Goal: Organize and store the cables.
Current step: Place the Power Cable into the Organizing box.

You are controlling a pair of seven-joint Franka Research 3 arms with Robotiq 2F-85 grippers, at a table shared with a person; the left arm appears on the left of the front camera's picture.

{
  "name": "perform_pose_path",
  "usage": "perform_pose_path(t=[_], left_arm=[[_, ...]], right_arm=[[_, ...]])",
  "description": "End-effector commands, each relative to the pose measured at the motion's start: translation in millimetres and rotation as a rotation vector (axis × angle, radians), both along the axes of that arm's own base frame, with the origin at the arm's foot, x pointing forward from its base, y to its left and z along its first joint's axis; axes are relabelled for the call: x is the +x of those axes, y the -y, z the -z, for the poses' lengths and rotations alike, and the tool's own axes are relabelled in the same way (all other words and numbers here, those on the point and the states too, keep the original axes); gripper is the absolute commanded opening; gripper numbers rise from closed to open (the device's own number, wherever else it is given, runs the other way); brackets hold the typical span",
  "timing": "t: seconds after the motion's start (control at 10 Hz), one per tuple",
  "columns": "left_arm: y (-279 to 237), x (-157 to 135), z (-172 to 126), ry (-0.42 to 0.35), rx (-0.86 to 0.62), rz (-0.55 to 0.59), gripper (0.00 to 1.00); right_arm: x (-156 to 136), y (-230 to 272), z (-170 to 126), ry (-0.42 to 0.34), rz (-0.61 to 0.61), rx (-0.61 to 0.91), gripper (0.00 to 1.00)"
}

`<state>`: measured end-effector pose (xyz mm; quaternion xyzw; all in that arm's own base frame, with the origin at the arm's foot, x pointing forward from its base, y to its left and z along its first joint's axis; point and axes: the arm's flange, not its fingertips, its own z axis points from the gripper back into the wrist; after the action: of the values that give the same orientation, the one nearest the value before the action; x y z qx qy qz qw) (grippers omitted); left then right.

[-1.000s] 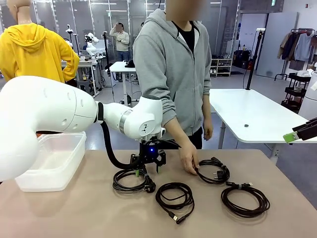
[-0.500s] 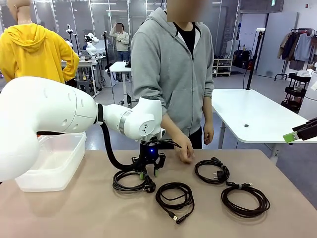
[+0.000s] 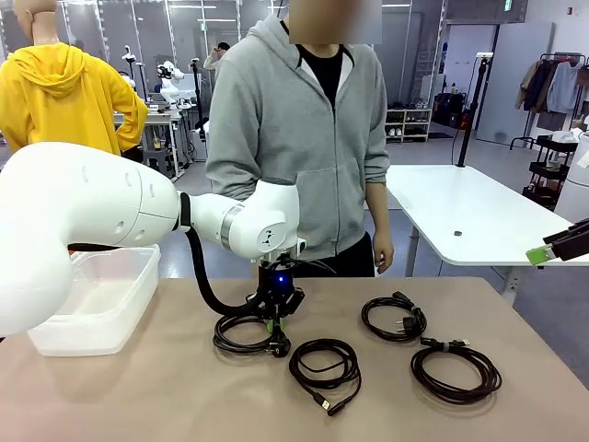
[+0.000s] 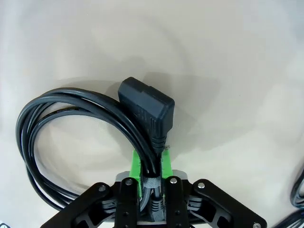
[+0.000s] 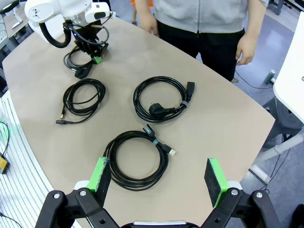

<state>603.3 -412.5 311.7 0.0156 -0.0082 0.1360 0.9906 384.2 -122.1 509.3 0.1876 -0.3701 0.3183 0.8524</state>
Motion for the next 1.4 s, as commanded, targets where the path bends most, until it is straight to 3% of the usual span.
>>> perform_pose_path(t=[0.0, 0.1, 0.2, 0.3, 0.4, 0.6, 0.9, 1.0, 1.3], left_arm=[[-6, -2, -2, 0.006, -0.029, 0.006, 0.00], [-6, -3, -6, 0.011, -0.033, 0.010, 0.00], [-6, -4, -17, -0.032, -0.052, 0.045, 0.00], [-8, -10, -46, -0.055, -0.030, 0.117, 0.16], [-13, -20, -86, -0.044, 0.000, 0.174, 0.16], [-17, -39, -147, 0.051, 0.047, 0.210, 0.16], [-21, -51, -169, 0.104, 0.042, 0.286, 0.16], [-16, -42, -179, 0.074, 0.027, 0.212, 0.16], [-16, -42, -179, 0.074, 0.027, 0.212, 0.16]], right_arm=[[0, -2, -2, -0.019, 0.009, 0.007, 1.00], [0, -2, -2, -0.019, 0.009, 0.007, 1.00], [0, -2, -2, -0.019, 0.009, 0.007, 1.00], [0, -2, -2, -0.019, 0.009, 0.007, 1.00], [0, -2, -2, -0.019, 0.009, 0.007, 1.00], [0, -2, -2, -0.019, 0.009, 0.007, 1.00], [0, -2, -2, -0.019, 0.009, 0.007, 1.00], [0, -2, -2, -0.019, 0.009, 0.007, 1.00], [0, -2, -2, -0.019, 0.009, 0.007, 1.00]])
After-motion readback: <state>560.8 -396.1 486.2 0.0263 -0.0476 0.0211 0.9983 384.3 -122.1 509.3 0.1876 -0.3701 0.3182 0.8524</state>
